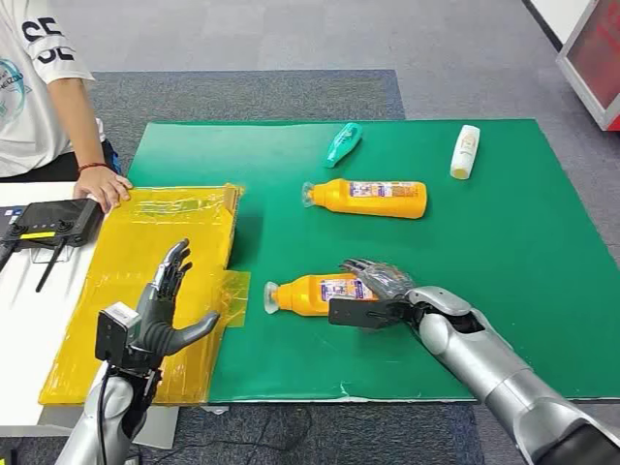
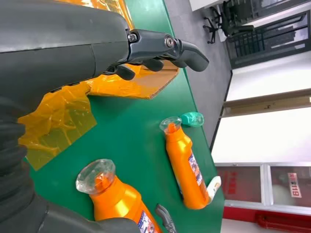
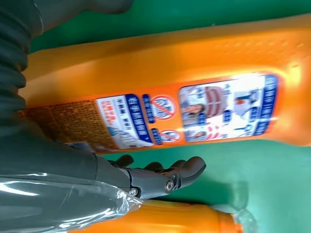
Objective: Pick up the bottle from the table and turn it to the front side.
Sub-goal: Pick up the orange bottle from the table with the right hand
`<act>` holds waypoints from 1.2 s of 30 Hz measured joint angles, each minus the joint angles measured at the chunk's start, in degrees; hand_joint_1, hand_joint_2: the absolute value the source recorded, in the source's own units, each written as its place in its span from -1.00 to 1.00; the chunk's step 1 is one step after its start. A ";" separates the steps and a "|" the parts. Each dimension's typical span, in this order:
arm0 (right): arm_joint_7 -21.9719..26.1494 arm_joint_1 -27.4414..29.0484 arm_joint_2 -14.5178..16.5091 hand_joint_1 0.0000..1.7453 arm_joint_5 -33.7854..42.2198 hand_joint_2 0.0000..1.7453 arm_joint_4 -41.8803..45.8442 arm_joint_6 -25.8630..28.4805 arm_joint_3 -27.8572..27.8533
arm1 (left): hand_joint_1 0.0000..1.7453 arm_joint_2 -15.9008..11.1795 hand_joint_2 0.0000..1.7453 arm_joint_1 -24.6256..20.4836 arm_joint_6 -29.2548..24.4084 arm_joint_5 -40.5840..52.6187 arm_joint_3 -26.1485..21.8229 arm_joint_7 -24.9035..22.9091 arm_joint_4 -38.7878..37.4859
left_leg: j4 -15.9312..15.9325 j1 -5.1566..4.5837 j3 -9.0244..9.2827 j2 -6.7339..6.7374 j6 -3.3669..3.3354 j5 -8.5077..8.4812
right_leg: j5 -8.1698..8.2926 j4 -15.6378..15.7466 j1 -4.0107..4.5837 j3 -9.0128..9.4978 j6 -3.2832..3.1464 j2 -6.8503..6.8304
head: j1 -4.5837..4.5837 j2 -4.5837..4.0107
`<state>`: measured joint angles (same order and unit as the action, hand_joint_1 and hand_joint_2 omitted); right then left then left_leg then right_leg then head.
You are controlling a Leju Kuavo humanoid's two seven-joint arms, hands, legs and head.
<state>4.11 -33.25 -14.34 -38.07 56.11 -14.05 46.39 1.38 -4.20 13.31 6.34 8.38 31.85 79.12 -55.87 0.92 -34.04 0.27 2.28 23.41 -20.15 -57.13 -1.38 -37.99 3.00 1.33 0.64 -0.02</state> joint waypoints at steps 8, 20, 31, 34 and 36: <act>0.10 -0.20 0.28 -1.00 0.55 1.00 0.00 -0.22 0.75 | -1.00 0.00 1.00 0.01 0.00 -0.08 -0.01 0.00 -0.04 | 0.00 0.00 0.00 0.00 0.00 0.00 | 0.00 0.00 0.00 0.00 0.00 0.00 | 0.01 0.00; -0.83 -0.30 0.29 -1.00 0.57 1.00 0.00 0.24 1.46 | -1.00 -0.01 1.00 0.24 0.00 -0.11 -0.01 -0.02 -0.07 | 0.00 0.00 0.00 0.00 0.00 0.00 | 0.00 0.00 0.00 0.01 0.00 0.00 | 0.01 0.00; -2.49 -0.41 0.26 -1.00 -0.12 1.00 -0.02 0.64 1.63 | -1.00 -0.04 1.00 1.10 -0.01 -0.10 -0.03 -0.02 -0.04 | 0.00 0.00 0.00 -0.01 0.00 0.00 | 0.00 0.00 0.00 0.00 0.00 -0.01 | 0.01 0.00; -3.05 -0.38 0.15 -1.00 -0.41 1.00 -0.02 0.72 1.50 | -1.00 -0.04 1.00 1.42 0.00 -0.09 -0.10 -0.02 0.02 | 0.00 0.00 0.00 -0.01 0.00 0.00 | 0.00 0.00 0.00 0.00 0.00 -0.01 | 0.01 0.00; -3.10 -0.37 0.05 -1.00 -0.44 1.00 -0.02 0.75 1.45 | -1.00 -0.05 1.00 1.56 0.00 -0.09 -0.13 -0.02 0.02 | 0.00 0.00 0.00 -0.01 0.00 0.00 | 0.00 0.00 0.00 0.01 0.00 -0.01 | 0.01 0.00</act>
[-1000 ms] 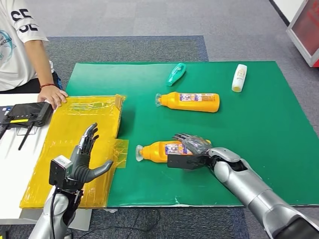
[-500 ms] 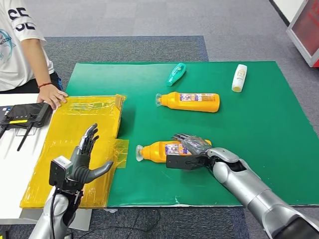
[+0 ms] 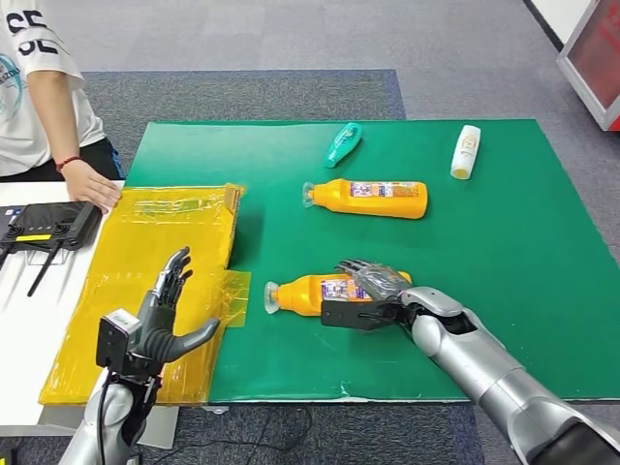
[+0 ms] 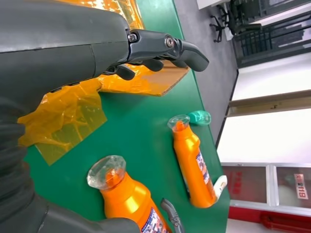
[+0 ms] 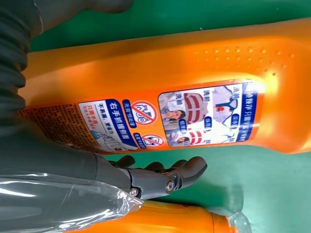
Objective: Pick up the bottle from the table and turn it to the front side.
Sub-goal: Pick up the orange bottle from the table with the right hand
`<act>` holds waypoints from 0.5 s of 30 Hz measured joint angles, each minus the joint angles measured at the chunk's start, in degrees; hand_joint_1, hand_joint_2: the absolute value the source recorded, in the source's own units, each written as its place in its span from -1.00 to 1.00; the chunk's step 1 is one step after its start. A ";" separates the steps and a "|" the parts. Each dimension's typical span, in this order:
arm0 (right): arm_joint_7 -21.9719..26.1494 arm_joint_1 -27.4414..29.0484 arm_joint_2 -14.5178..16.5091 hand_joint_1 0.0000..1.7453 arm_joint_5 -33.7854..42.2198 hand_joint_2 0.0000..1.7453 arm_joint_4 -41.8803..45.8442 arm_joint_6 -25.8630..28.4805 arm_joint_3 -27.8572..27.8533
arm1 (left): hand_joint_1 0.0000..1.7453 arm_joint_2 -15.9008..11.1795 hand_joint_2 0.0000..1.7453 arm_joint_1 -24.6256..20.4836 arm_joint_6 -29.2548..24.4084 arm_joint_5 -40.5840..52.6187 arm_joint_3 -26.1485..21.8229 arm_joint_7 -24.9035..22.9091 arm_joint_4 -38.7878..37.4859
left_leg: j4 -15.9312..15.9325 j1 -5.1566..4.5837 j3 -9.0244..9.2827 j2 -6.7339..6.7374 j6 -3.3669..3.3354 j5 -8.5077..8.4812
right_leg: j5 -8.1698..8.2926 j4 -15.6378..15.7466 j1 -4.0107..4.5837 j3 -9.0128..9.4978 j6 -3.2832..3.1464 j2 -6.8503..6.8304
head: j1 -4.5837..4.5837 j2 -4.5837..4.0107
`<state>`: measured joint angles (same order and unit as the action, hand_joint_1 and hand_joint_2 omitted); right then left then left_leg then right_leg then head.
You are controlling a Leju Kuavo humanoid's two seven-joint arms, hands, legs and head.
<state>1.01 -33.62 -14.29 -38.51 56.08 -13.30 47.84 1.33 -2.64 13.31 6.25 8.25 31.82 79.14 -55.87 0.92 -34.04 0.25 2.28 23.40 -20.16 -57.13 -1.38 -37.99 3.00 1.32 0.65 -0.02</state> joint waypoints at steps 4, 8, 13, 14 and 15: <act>-0.01 0.05 -0.17 -1.00 -0.08 1.00 0.00 0.05 -0.14 | -1.00 -0.02 1.00 0.08 0.00 0.00 -0.02 -0.01 0.00 | 0.00 0.00 0.00 0.00 0.00 0.00 | 0.00 0.00 0.00 0.00 0.00 0.00 | 0.01 0.00; -0.38 0.12 -0.18 -1.00 -0.40 1.00 0.00 0.03 -0.40 | -1.00 -0.04 1.00 0.08 0.00 0.07 -0.03 -0.03 0.00 | 0.00 0.00 0.00 0.00 0.00 0.00 | 0.00 0.00 0.00 0.00 0.00 0.00 | 0.01 0.00; -0.59 0.12 -0.21 -1.00 -0.62 1.00 0.00 -0.01 -0.57 | -1.00 -0.07 1.00 0.08 0.00 0.18 -0.05 -0.10 0.00 | 0.00 0.00 0.00 0.00 0.00 0.00 | 0.00 0.00 0.00 0.00 0.00 0.00 | 0.01 0.00; -0.59 0.12 -0.23 -1.00 -0.63 1.00 0.00 -0.01 -0.60 | -1.00 -0.08 1.00 0.08 0.00 0.17 -0.05 -0.11 0.00 | 0.00 0.00 0.00 0.00 0.00 0.00 | 0.00 0.00 0.00 0.00 0.00 0.00 | 0.01 0.00; -0.59 0.13 -0.25 -1.00 -0.63 1.00 0.00 -0.02 -0.63 | -1.00 -0.09 1.00 0.08 0.00 0.17 -0.05 -0.11 0.00 | 0.00 0.00 0.00 0.00 0.00 0.00 | 0.00 0.00 0.00 0.00 0.00 0.00 | 0.01 0.00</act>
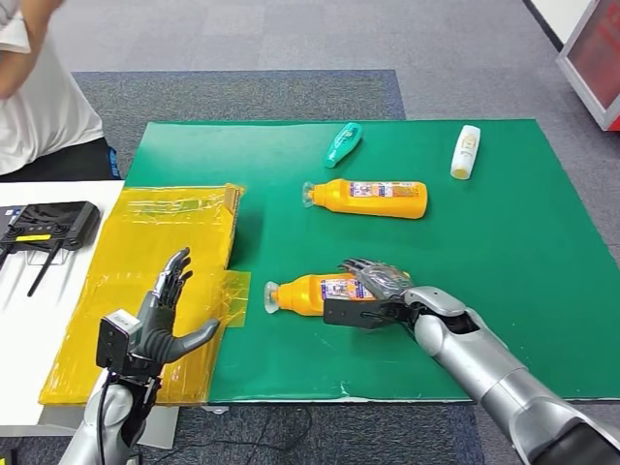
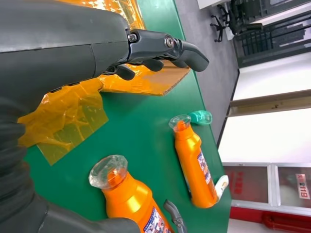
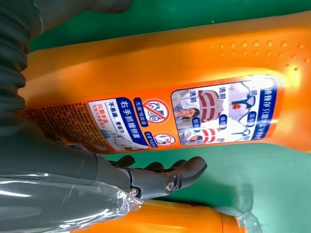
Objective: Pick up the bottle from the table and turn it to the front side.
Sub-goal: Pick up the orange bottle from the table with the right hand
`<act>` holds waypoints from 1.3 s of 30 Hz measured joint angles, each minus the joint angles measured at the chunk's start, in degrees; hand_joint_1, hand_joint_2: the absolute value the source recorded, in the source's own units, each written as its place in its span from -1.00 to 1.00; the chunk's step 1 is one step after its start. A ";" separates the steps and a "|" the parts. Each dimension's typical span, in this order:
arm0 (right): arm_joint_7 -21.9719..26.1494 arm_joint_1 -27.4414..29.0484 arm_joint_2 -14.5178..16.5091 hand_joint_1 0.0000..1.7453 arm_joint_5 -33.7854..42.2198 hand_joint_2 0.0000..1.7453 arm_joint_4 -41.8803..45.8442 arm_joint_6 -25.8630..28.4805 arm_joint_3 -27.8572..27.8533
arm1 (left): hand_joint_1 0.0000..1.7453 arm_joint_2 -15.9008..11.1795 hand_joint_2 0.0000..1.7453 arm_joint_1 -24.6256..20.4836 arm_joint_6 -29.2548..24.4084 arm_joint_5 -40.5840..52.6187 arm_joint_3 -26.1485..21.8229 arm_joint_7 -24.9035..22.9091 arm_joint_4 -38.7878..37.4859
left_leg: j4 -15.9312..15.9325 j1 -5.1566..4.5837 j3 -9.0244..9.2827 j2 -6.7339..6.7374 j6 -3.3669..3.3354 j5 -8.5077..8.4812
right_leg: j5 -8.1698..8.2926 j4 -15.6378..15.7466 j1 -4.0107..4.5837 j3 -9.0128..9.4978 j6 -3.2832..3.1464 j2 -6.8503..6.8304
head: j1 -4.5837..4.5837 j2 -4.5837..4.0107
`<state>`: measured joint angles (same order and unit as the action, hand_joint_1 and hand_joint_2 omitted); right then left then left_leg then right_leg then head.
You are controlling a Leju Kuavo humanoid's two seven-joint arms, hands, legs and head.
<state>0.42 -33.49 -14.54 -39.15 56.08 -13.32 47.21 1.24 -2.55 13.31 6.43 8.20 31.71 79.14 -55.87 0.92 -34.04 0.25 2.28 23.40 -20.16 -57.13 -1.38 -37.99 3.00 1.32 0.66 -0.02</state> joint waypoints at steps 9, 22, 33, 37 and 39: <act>0.00 0.01 -0.27 -1.00 -0.21 1.00 0.00 -0.02 -0.21 | -1.00 -0.04 1.00 -0.01 0.00 0.02 0.00 -0.02 0.00 | 0.00 0.00 0.00 0.00 0.00 0.00 | 0.00 0.00 0.00 0.00 0.00 0.00 | 0.00 0.00; -0.09 0.08 -0.67 -1.00 -0.39 1.00 0.00 -0.14 -0.69 | -1.00 -0.06 1.00 -0.02 0.00 0.11 -0.02 -0.13 0.02 | 0.00 0.00 0.00 0.00 0.00 0.00 | 0.00 0.00 0.00 0.00 0.00 0.00 | 0.00 0.00; -0.09 0.13 -0.67 -0.81 -0.66 1.00 0.00 -0.47 -1.11 | -1.00 -0.06 1.00 -0.03 0.00 0.20 -0.02 -0.19 0.04 | 0.00 0.00 0.00 0.00 0.00 0.00 | 0.00 0.00 0.00 0.01 0.00 0.00 | 0.00 0.00; -0.09 0.12 -0.67 0.98 -0.90 1.00 0.00 -0.73 -1.12 | -1.00 -0.05 1.00 -0.04 0.01 0.24 -0.02 -0.22 0.13 | 0.00 0.00 0.01 0.00 0.00 0.00 | 0.00 0.00 0.00 0.01 0.00 0.00 | 0.00 0.00; -0.07 0.09 -0.67 1.00 -0.92 1.00 0.00 -0.83 -1.13 | -1.00 -0.06 1.00 -0.05 0.02 0.24 -0.02 -0.24 0.17 | 0.00 0.00 0.01 0.00 0.00 0.00 | 0.00 0.00 0.00 0.01 0.00 0.00 | 0.00 0.00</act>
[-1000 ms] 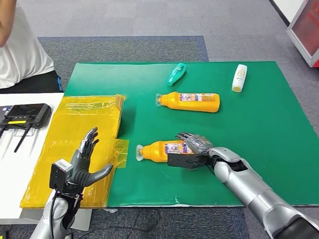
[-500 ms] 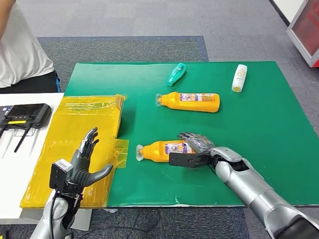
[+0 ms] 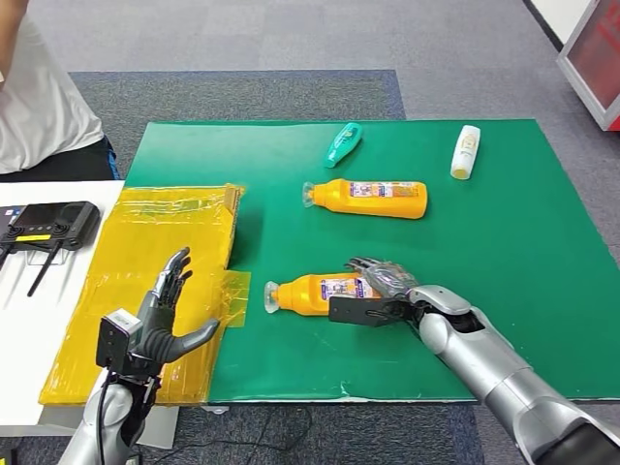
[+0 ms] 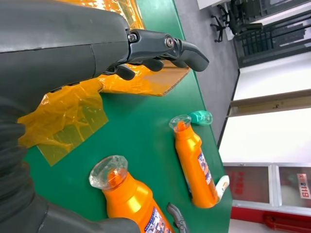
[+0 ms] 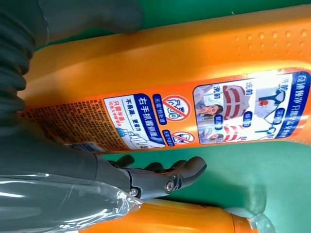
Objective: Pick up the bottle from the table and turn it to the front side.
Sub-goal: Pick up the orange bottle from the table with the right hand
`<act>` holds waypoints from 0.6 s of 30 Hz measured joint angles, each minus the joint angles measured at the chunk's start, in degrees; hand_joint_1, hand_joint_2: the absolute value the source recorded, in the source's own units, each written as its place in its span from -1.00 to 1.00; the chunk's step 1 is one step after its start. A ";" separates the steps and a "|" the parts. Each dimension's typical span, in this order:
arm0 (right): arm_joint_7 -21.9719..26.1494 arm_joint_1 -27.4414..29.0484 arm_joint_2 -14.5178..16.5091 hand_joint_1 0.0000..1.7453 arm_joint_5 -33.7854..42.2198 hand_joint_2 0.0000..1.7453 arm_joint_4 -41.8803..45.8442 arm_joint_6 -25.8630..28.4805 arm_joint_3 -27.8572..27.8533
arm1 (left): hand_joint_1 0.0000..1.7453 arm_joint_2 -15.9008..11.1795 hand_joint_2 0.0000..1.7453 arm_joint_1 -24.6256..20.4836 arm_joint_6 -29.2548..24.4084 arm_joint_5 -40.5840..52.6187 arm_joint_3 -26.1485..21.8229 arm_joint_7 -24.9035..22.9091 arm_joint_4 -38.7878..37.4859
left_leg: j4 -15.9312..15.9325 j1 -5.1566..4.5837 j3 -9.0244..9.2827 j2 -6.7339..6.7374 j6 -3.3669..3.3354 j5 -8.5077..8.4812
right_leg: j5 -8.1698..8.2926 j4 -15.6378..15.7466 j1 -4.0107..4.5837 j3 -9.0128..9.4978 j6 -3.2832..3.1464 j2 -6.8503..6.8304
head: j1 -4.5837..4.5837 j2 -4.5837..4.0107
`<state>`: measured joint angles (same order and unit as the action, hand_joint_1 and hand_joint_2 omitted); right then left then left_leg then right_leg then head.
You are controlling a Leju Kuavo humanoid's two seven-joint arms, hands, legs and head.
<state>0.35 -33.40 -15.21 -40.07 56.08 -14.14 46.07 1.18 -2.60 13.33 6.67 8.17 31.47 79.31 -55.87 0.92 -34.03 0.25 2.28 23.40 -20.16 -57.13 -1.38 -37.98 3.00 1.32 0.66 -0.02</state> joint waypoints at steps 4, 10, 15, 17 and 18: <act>0.14 -0.13 0.00 1.00 0.03 1.00 0.00 -0.18 -0.01 | -1.00 0.00 1.00 0.00 -0.01 0.00 0.00 0.00 0.01 | 0.00 0.00 0.01 0.00 0.00 0.00 | 0.00 0.00 0.00 0.00 0.00 0.00 | 0.00 0.00; 0.24 -0.15 0.00 1.00 0.49 1.00 0.00 -0.24 -0.04 | -1.00 0.00 1.00 0.00 -0.01 0.01 0.00 0.00 0.03 | 0.00 0.00 0.01 0.00 0.00 0.00 | 0.00 0.00 0.00 0.00 0.00 0.00 | 0.00 0.00; 0.24 -0.13 -0.02 1.00 0.56 1.00 0.00 -0.24 -0.04 | -1.00 0.00 1.00 -0.01 -0.02 0.00 0.00 -0.01 0.03 | 0.00 0.00 0.01 0.00 0.00 0.00 | 0.00 0.00 0.00 0.00 0.00 0.00 | 0.00 0.00; 0.25 -0.12 -0.02 1.00 0.59 1.00 0.00 -0.24 -0.04 | -1.00 0.00 1.00 -0.01 -0.02 0.00 0.00 0.00 0.03 | 0.00 0.00 0.01 0.00 0.00 0.00 | 0.00 0.00 0.00 0.00 0.00 0.00 | 0.00 0.00; 0.25 -0.12 -0.02 1.00 0.60 1.00 0.00 -0.24 -0.04 | -1.00 0.00 1.00 -0.01 -0.02 0.00 0.00 -0.01 0.03 | 0.00 0.00 0.01 0.00 0.00 0.00 | 0.00 0.00 0.00 0.00 0.00 0.00 | 0.00 0.00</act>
<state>0.60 -33.52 -15.23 -39.47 56.08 -14.38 46.03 1.18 -2.61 13.31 6.67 8.17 31.47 79.34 -55.87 0.92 -34.02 0.25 2.28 23.40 -20.16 -57.13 -1.38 -37.98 3.00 1.32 0.66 -0.02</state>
